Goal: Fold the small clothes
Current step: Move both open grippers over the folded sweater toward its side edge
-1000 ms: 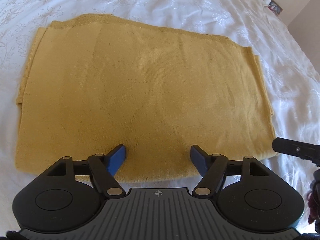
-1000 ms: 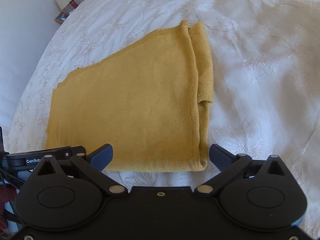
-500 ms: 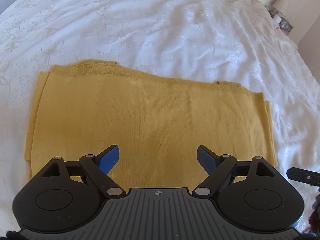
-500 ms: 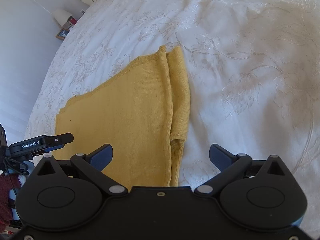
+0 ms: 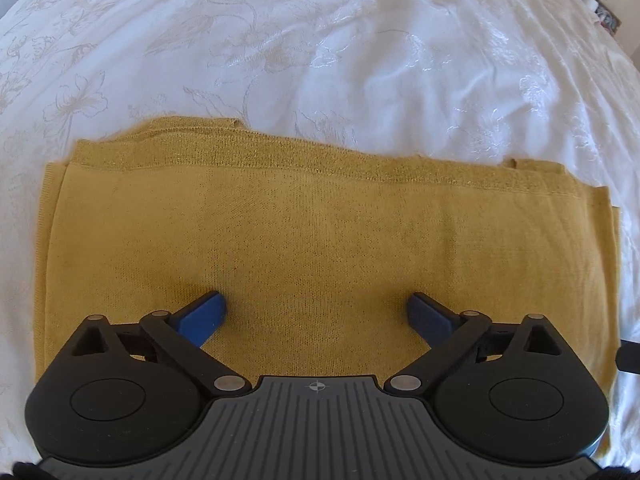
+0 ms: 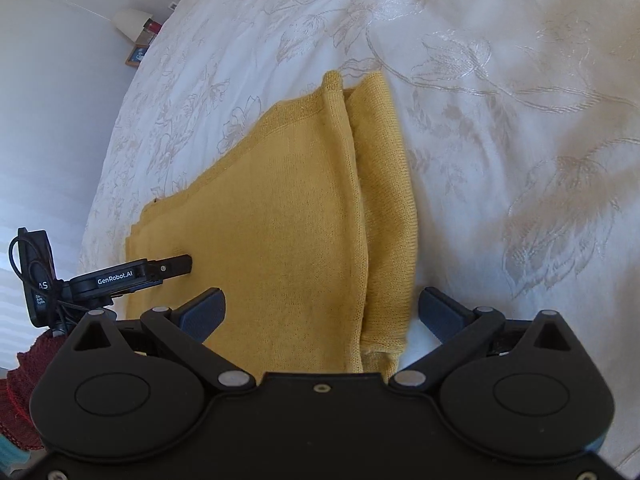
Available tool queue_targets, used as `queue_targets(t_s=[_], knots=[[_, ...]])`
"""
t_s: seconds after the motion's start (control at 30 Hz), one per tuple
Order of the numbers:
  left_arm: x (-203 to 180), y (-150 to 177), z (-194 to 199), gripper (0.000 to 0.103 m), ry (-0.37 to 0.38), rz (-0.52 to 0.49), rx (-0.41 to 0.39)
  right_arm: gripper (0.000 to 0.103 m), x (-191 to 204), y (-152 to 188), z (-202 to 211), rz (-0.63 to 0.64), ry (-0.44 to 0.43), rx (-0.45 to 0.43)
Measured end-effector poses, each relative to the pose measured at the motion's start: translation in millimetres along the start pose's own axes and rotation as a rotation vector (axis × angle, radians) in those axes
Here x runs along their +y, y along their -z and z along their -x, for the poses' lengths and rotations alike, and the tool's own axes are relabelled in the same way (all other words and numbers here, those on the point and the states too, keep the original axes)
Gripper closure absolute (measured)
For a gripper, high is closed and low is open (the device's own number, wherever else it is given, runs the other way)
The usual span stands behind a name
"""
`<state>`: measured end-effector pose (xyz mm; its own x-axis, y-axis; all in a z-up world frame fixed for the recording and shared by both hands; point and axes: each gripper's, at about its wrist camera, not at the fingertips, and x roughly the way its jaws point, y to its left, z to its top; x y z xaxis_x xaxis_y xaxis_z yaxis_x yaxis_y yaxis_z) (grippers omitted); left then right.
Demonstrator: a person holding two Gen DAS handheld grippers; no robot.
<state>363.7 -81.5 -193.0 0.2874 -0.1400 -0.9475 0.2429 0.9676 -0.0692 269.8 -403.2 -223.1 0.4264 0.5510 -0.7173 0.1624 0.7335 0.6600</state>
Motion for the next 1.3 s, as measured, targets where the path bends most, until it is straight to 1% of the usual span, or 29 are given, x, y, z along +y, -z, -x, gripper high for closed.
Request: queue_targets(t_s=[0.17,0.3,0.4,0.53,0.63,0.73,0.9,0.93,0.97,1.03,1.13,1.2,1.3], knots=[[1,-1,-5,0.0,-0.018,0.015,0.003,0.0,-3,-8,-11,-0.018,-0.033,0.008],[0,3,-4,0.0,-0.033,0.012,-0.002,0.0,-9,-14,-15,-0.074,-0.078,0.005],[-2,-1,-5,0.0,-0.04,0.007,0.014,0.0,-16,-16,-14,-0.128,-0.108,-0.005],[-8,-11,-12,0.0,-0.051,0.003,0.043,0.0,-21,-15,-14,-0.164,-0.132,-0.025],[-9,-14,-14,0.0,-0.051,0.006,0.046,0.0,-18,-13,-14,-0.143,-0.123,-0.037],[-10,-14,-15,0.0,-0.05,0.008,0.043,0.0,-14,-11,-16,-0.095,-0.111,-0.044],[-10,-16,-15,0.0,-0.052,0.007,0.053,0.0,-14,-10,-16,-0.108,-0.129,-0.059],[-10,-17,-15,0.0,-0.053,0.007,0.06,0.002,-15,-10,-16,-0.107,-0.129,-0.058],[-11,-18,-14,0.0,-0.056,0.008,0.066,0.007,-15,-10,-15,-0.1,-0.124,-0.057],[-12,-19,-8,0.001,-0.063,0.018,0.062,0.013,-13,-11,-13,-0.077,-0.098,-0.054],[-18,-10,7,0.012,-0.062,0.022,0.043,0.014,-12,-8,-11,-0.068,-0.087,-0.055],[-24,3,18,0.012,-0.053,0.006,0.037,0.014,-11,-7,-11,-0.061,-0.082,-0.056],[-33,24,29,0.012,-0.063,-0.015,0.048,0.013,-8,-7,-13,-0.057,-0.079,-0.058]])
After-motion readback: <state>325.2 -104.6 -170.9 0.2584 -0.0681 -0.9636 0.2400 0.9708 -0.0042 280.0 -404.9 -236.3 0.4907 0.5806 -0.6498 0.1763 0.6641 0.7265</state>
